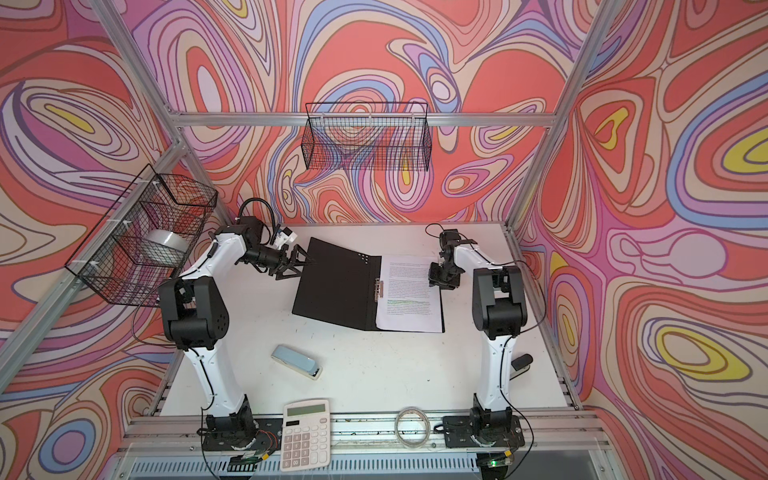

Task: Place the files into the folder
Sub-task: 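Swing the cover over the pages with the left gripper while the right holds them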

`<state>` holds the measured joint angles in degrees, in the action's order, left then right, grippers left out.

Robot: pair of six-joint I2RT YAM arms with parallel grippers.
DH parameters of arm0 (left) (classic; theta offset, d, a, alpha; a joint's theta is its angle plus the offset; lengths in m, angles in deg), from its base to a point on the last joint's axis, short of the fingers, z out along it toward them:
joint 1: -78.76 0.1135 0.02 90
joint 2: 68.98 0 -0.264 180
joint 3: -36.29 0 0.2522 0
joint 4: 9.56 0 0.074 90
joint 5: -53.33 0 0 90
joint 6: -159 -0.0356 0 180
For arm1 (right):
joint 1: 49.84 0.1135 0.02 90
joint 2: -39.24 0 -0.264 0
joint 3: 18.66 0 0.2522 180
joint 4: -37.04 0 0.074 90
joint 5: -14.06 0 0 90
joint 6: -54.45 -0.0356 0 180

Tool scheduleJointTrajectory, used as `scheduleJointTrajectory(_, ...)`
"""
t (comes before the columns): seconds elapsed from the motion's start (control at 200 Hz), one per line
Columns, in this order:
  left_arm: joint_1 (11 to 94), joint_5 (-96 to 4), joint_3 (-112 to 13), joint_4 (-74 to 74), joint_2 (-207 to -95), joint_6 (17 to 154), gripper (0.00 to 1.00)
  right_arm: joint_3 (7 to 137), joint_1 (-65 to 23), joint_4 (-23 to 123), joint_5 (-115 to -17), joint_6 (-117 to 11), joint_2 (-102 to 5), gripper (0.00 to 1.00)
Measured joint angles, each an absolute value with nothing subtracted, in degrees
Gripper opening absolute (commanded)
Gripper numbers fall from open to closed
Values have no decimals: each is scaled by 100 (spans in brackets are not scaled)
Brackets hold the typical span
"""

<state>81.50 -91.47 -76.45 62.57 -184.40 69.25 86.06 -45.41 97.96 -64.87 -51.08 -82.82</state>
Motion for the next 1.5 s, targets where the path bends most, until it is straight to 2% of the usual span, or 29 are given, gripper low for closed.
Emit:
scheduleJointTrajectory(0.305, 7894, -9770, -7562, 6274, -18383, 6931, 95, 8608, -4414, 9822, -6089, -5110, -8302, 43)
scheduleJointTrajectory(0.816, 7846, -9969, -7621, 6340, -18145, 7078, 96, 8628, -4414, 9866, -5923, -5121, -8315, 43)
scheduleJointTrajectory(1.227, 7013, -9967, -8115, 6432, -17944, 7126, 97, 8628, -4414, 9833, -5582, -5174, -8345, 43)
scheduleJointTrajectory(1.502, 6810, -9967, -8391, 6397, -18046, 7336, 97, 8612, -4346, 9794, -5226, -5237, -8376, 43)
